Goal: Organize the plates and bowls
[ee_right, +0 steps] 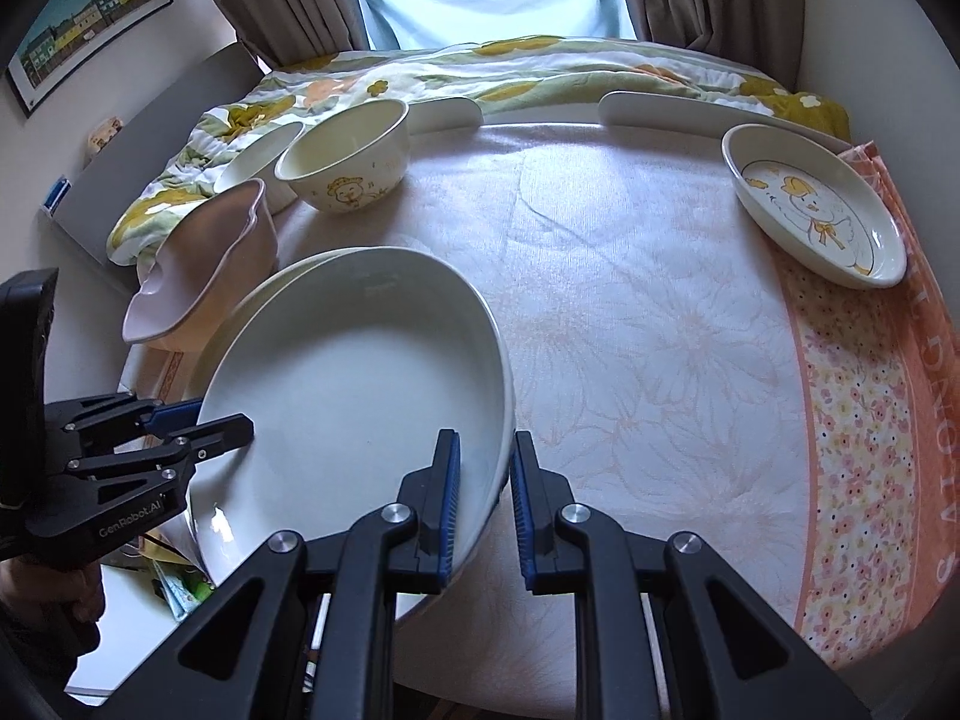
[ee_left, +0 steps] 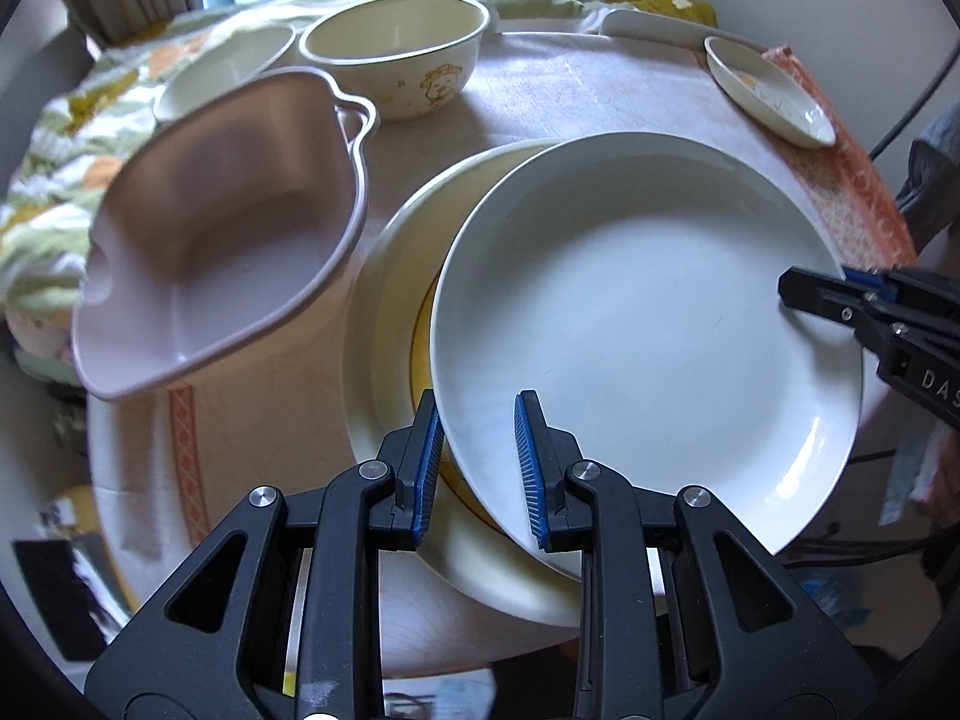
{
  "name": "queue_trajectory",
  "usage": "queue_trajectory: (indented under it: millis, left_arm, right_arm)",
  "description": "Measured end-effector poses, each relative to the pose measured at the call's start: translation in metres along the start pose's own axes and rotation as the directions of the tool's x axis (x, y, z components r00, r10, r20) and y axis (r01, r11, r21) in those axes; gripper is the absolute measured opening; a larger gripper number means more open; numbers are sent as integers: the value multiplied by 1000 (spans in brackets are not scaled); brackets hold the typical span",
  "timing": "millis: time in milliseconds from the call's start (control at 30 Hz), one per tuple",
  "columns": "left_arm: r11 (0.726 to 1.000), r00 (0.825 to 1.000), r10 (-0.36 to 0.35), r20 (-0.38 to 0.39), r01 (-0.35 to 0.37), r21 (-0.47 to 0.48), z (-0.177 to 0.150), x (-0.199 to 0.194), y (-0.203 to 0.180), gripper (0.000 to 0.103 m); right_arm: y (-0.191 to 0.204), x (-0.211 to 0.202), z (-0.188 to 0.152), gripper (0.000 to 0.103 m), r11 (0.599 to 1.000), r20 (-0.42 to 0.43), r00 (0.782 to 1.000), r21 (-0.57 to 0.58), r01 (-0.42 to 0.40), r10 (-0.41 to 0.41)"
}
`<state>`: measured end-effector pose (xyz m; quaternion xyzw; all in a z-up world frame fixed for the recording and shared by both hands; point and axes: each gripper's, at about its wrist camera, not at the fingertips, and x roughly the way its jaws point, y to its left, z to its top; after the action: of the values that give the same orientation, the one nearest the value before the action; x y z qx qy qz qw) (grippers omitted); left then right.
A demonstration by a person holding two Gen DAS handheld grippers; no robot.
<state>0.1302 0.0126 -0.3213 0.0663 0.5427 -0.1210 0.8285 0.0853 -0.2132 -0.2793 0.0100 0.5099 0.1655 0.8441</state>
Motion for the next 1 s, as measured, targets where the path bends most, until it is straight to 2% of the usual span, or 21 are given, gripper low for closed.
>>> queue_trajectory:
  millis: [133, 300, 433, 667, 1000]
  left_arm:
    - [995, 997, 79, 9, -79, 59, 0, -3, -8, 22]
    - [986, 990, 137, 22, -139, 90, -1, -5, -10, 22]
    - [983, 988, 150, 25, -152, 103, -1, -5, -10, 22]
    - [962, 974, 220, 47, -225, 157, 1, -6, -19, 22]
    - [953, 971, 235, 53, -241, 183, 1, -6, -22, 22]
  right_arm:
    - [5, 0, -1, 15, 999, 12, 1000, -23, 30, -29]
    - [11, 1, 0, 15, 997, 16, 998, -48, 56, -56]
    - [15, 2, 1, 15, 995, 22, 997, -64, 75, -74]
    - [19, 0, 4, 15, 991, 30, 995, -93, 97, -94]
    - [25, 5, 7, 15, 981, 31, 990, -134, 143, -140]
